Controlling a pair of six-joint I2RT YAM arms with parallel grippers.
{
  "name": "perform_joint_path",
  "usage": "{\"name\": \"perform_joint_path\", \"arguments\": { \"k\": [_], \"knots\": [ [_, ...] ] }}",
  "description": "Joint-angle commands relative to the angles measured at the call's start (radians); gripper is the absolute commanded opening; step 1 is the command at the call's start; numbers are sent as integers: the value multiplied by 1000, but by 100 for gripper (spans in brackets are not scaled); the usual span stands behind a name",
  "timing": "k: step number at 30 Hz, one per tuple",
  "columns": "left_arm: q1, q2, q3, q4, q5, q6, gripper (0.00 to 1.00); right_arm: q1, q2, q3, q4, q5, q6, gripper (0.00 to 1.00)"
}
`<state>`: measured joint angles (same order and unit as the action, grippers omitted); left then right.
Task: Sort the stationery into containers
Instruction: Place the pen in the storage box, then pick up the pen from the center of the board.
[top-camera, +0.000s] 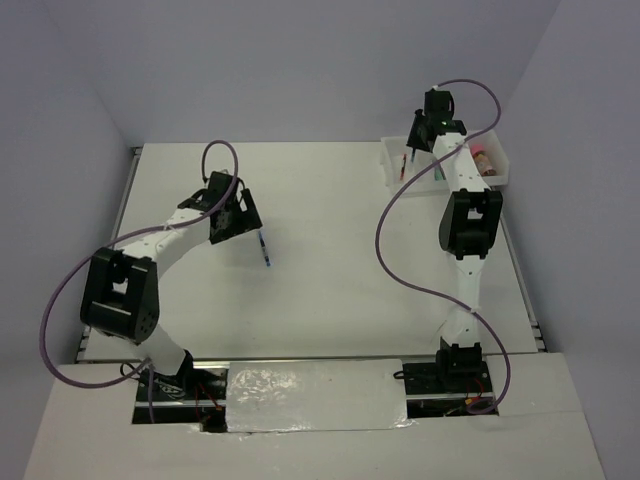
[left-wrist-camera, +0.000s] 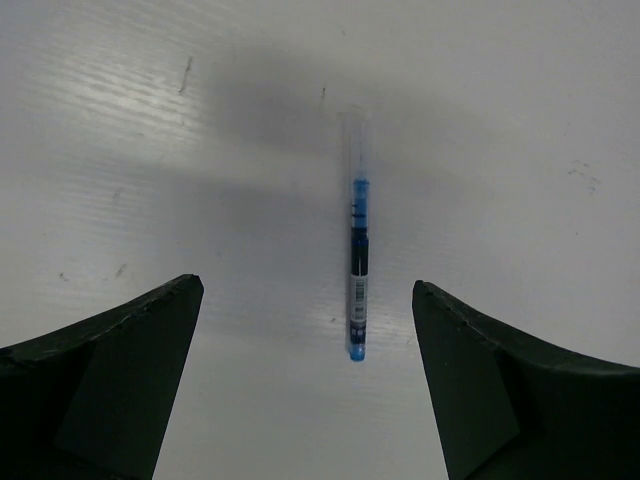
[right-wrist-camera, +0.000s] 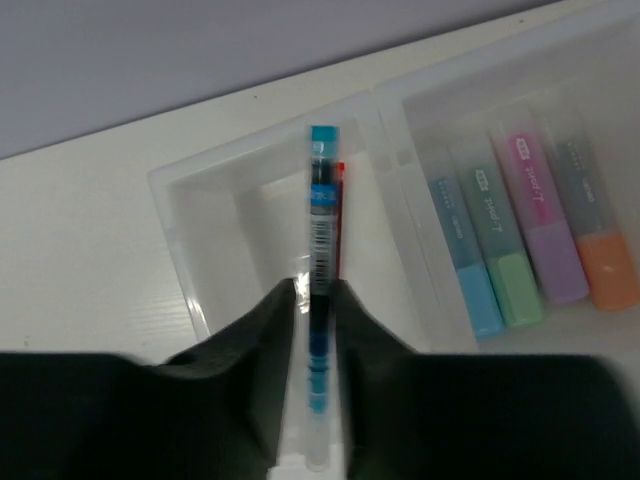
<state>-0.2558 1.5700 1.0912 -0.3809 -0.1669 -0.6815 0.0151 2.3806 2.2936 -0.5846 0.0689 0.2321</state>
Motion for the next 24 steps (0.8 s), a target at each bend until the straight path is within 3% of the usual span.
{"name": "perform_joint_path", "arguments": {
  "k": [1,2,3,5,6,11,15,22,24],
  "knots": [
    [-25,65,68,79,9,-27,99,5,9,20,60,-26,7,39],
    [-40,82,81,76,3,-27,99,3,12,21,68,-30,12,47],
    [-48,100,93,68,-17,-26,99,5,17,33,69,-34,16,63],
    [-63,145,122,60,-23,-29,99,6,17,44,66,-40,29,78],
    [-66,157,127,60,-25,-33,99,6,15,55,62,-38,29,91],
    [-88,223,131,66,-62,-47,99,23,-92,20,48,-38,15,97],
    [-106,294,159,59,-69,-56,93,81,-308,-231,124,-32,-13,97],
    [-181,369,177,-7,-164,-101,65,181,-601,-548,236,-118,49,98],
    [-184,392,170,-1,-145,-105,46,221,-699,-690,317,-171,67,98]
  ]
}}
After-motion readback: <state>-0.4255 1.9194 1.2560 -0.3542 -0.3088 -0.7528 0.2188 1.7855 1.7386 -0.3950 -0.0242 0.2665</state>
